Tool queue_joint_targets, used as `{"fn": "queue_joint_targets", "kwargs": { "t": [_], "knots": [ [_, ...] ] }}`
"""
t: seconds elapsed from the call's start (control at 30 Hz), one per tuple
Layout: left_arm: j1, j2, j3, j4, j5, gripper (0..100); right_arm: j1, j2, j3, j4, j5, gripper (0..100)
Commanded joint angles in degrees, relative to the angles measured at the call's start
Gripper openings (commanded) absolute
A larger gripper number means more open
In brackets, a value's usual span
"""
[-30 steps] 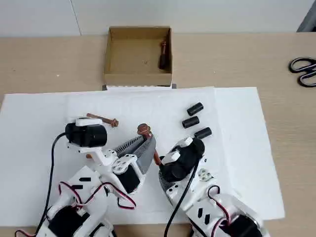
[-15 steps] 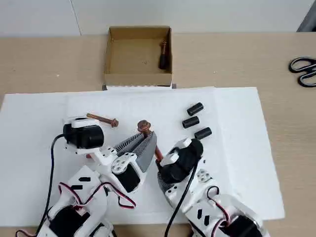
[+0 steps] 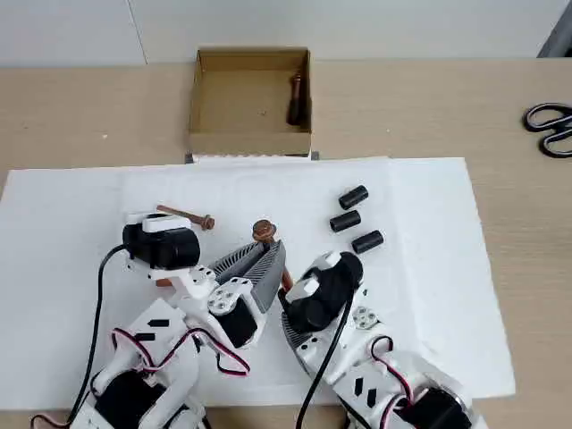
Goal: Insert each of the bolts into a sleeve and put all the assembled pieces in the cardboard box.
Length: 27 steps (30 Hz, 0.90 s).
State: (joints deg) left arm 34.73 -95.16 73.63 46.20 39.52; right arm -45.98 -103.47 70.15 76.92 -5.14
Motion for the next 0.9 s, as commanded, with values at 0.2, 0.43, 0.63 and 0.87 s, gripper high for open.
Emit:
{"fn": "queue_joint_targets", "kwargs": {
  "t": [0.2,0.43,0.63,0.87],
  "knots": [
    [0.09,-0.62,-0.40,-1.41,-0.44,1,0.66,-0.48,-0.70,-1.54,-0.62,0.3],
    [0.44,-0.62,0.04,0.53,-0.35,1,0.84,-0.48,-1.41,-1.54,-0.62,0.4],
    [0.44,-0.70,2.42,0.97,-0.35,1,0.84,-0.48,-1.49,-1.63,-0.62,0.4],
    [1.32,-0.70,2.42,4.48,-0.35,1,1.01,-0.40,-1.58,-4.35,-0.62,0.4]
  ]
}}
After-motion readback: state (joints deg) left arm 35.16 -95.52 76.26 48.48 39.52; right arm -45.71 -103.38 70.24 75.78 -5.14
